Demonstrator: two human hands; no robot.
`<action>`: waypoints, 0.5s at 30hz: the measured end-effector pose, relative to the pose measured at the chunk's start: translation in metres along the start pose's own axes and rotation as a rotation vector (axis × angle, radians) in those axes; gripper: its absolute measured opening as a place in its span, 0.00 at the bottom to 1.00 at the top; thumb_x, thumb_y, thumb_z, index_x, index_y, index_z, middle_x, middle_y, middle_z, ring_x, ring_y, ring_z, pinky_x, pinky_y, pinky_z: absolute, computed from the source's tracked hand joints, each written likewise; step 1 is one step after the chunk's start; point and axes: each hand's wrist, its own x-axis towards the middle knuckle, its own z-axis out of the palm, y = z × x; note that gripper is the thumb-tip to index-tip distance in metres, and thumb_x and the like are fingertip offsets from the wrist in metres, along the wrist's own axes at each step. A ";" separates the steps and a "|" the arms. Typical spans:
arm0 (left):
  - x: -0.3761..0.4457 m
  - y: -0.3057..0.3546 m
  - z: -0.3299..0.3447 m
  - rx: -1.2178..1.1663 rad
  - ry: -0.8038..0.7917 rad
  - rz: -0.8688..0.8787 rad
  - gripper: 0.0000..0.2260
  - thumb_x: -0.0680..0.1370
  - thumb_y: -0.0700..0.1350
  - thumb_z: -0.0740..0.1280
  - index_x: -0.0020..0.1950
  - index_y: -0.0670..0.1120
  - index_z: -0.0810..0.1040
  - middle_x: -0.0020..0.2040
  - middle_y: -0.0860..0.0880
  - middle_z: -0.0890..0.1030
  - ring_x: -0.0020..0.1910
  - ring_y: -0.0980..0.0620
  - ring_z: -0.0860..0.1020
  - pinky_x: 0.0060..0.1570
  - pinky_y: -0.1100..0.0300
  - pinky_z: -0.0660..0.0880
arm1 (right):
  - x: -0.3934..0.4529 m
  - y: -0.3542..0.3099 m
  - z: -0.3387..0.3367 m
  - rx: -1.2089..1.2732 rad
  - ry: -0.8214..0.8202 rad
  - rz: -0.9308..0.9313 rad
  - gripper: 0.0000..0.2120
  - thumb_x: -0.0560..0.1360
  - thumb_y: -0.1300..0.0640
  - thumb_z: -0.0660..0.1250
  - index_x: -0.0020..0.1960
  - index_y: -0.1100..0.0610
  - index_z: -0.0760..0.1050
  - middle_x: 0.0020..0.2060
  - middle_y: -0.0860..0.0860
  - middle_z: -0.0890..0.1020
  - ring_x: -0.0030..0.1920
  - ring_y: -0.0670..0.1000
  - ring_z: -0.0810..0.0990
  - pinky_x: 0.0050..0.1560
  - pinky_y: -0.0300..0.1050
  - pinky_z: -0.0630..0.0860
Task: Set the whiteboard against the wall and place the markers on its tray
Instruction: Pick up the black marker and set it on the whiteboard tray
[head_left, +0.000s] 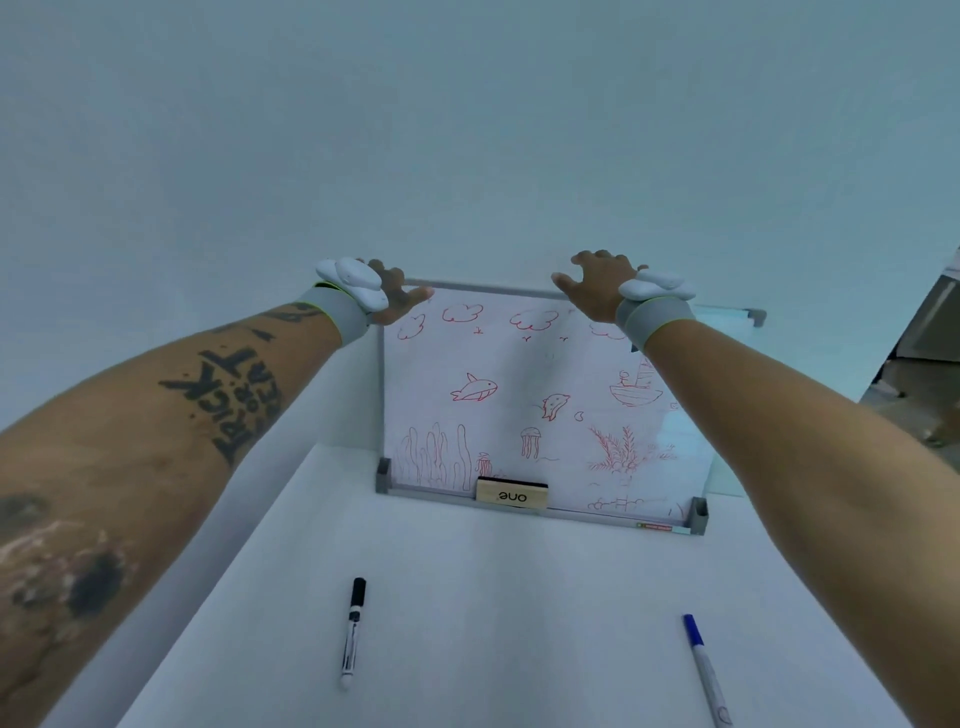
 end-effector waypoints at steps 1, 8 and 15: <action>0.004 -0.005 0.004 -0.023 0.017 0.005 0.40 0.70 0.68 0.51 0.68 0.39 0.73 0.69 0.39 0.74 0.69 0.42 0.72 0.69 0.54 0.66 | 0.000 -0.005 0.008 0.014 0.004 -0.009 0.28 0.80 0.39 0.53 0.75 0.53 0.65 0.74 0.54 0.68 0.73 0.59 0.65 0.71 0.61 0.61; -0.017 -0.058 0.073 0.005 -0.160 -0.001 0.30 0.81 0.61 0.52 0.72 0.39 0.67 0.73 0.38 0.68 0.72 0.42 0.69 0.68 0.52 0.64 | -0.019 -0.049 0.098 0.085 -0.064 -0.019 0.28 0.79 0.40 0.55 0.76 0.51 0.64 0.78 0.51 0.60 0.78 0.55 0.57 0.73 0.61 0.58; -0.010 -0.116 0.149 0.065 -0.458 0.081 0.25 0.83 0.55 0.51 0.31 0.41 0.65 0.45 0.39 0.71 0.44 0.47 0.70 0.47 0.55 0.67 | -0.056 -0.100 0.182 0.093 -0.239 0.047 0.28 0.80 0.40 0.54 0.76 0.51 0.63 0.78 0.51 0.61 0.78 0.54 0.58 0.74 0.61 0.57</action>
